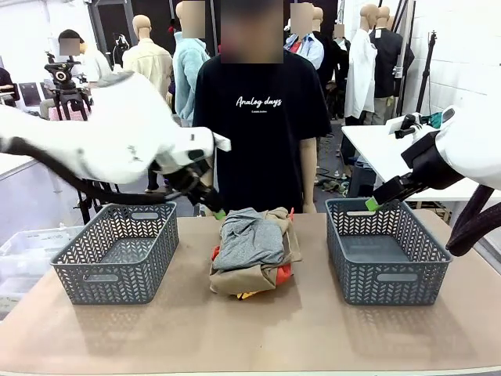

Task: Sort the tops and bottoms.
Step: Lift clothes from the center of the table with your left hand.

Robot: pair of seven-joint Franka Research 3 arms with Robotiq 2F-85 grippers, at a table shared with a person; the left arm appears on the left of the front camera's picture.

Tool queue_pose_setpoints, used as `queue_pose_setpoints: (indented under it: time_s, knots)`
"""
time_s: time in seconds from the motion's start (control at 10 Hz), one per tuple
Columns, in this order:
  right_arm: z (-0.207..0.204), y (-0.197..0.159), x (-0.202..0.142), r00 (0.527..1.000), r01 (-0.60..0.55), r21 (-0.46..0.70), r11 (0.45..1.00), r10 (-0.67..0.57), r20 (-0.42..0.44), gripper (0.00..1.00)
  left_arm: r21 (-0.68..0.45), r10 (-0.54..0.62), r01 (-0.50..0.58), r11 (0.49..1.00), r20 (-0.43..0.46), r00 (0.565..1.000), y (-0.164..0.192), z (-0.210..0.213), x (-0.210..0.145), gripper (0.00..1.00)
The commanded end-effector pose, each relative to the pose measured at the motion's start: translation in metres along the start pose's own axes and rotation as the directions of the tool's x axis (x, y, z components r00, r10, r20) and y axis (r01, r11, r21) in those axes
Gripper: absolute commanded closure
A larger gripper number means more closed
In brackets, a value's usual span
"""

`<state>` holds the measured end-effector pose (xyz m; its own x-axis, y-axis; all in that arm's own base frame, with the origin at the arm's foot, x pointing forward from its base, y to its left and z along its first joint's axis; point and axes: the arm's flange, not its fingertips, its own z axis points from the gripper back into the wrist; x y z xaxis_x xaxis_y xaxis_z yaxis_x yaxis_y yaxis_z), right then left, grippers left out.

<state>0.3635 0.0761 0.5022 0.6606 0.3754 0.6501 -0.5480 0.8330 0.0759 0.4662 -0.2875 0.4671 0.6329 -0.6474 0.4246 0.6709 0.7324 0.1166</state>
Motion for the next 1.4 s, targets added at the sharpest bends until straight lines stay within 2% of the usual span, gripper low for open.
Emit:
queue_pose_setpoints:
  time_s: [0.0,0.4,0.8,1.1,1.2,1.3]
  knots:
    - [-0.001,-0.002,0.0,1.0,0.007,0.019,1.0,-0.007,0.006,0.0,0.075,0.012,-0.006,0.997,-0.081,0.997,-0.015,-0.014,0.031,0.0]
    - [-0.001,-0.002,0.0,1.0,0.007,0.019,1.0,-0.007,0.006,0.0,0.049,0.044,-0.037,0.998,-0.154,0.987,-0.02,-0.044,0.05,0.0]
    - [-0.001,-0.002,0.0,1.0,0.007,0.019,1.0,-0.007,0.006,0.0,-0.028,0.097,-0.105,0.994,-0.212,0.973,-0.003,-0.077,0.065,0.0]
    - [-0.001,-0.002,0.0,1.0,0.007,0.019,1.0,-0.007,0.006,0.0,-0.091,0.093,-0.117,0.989,-0.236,0.967,0.005,-0.099,0.069,0.0]
    - [-0.001,-0.002,0.0,1.0,0.007,0.019,1.0,-0.007,0.006,0.0,-0.118,0.095,-0.129,0.985,-0.258,0.962,0.008,-0.103,0.071,0.07]
    - [-0.001,-0.002,0.0,1.0,0.007,0.019,1.0,-0.007,0.006,0.0,-0.115,0.1,-0.134,0.984,-0.259,0.961,0.01,-0.107,0.072,0.26]
